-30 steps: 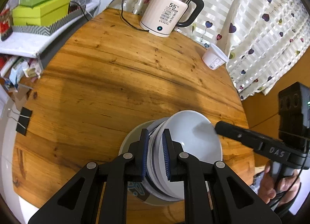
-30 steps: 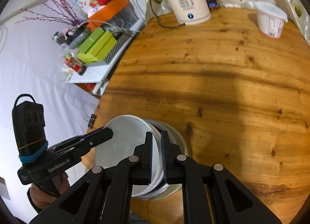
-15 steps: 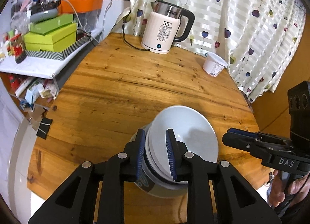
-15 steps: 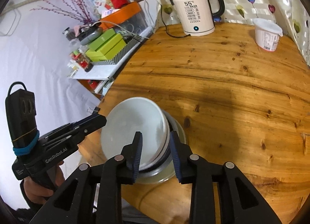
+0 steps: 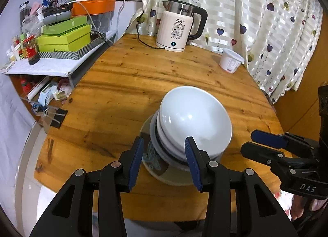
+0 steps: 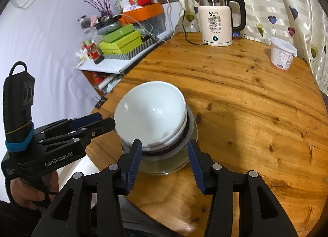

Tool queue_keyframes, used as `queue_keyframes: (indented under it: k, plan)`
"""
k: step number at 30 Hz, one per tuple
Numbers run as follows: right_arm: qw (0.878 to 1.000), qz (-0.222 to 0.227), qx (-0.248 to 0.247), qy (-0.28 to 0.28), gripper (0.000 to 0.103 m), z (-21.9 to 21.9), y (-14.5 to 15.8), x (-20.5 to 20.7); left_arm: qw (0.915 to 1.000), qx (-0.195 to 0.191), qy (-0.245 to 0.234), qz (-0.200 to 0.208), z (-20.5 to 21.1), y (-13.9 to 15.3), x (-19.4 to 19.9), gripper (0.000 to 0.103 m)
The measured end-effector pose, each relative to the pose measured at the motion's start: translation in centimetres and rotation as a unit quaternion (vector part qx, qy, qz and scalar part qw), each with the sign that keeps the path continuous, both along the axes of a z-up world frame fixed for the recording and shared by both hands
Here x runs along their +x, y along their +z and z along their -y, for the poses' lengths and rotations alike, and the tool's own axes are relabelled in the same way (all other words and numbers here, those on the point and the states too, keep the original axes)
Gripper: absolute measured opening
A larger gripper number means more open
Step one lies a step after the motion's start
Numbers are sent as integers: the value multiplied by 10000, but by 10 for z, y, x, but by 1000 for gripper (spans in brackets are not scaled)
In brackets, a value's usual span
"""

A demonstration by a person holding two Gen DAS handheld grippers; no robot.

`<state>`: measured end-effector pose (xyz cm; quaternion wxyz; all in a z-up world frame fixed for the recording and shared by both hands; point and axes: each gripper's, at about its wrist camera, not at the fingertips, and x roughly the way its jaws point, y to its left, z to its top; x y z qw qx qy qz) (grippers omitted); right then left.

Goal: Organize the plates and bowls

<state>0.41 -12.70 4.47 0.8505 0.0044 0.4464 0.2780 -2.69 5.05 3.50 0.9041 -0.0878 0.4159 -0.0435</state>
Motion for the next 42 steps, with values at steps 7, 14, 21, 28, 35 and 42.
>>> queue_keyframes:
  k: [7, 14, 21, 28, 35, 42]
  plan:
    - [10000, -14, -52, 12, 52, 1, -6, -7, 10000, -59, 48, -37, -3, -4, -9, 43]
    - [9999, -22, -144, 77, 54, -2, -12, -14, 9998, -140, 77, -124, -5, -12, -13, 43]
    - [9997, -14, -223, 107, 56, -4, -18, -17, 9997, 39, 108, -219, 0, -19, -15, 43]
    - [9994, -99, -263, 179, 56, -7, -25, -17, 9992, 169, 184, -323, 2, -26, -15, 43]
    - [9994, -129, -270, 167, 56, -8, -27, -16, 9988, 144, 199, -413, 2, -31, -14, 43]
    - [9994, -135, -276, 174, 56, -9, -27, -15, 9988, 139, 175, -435, 2, -34, -13, 43]
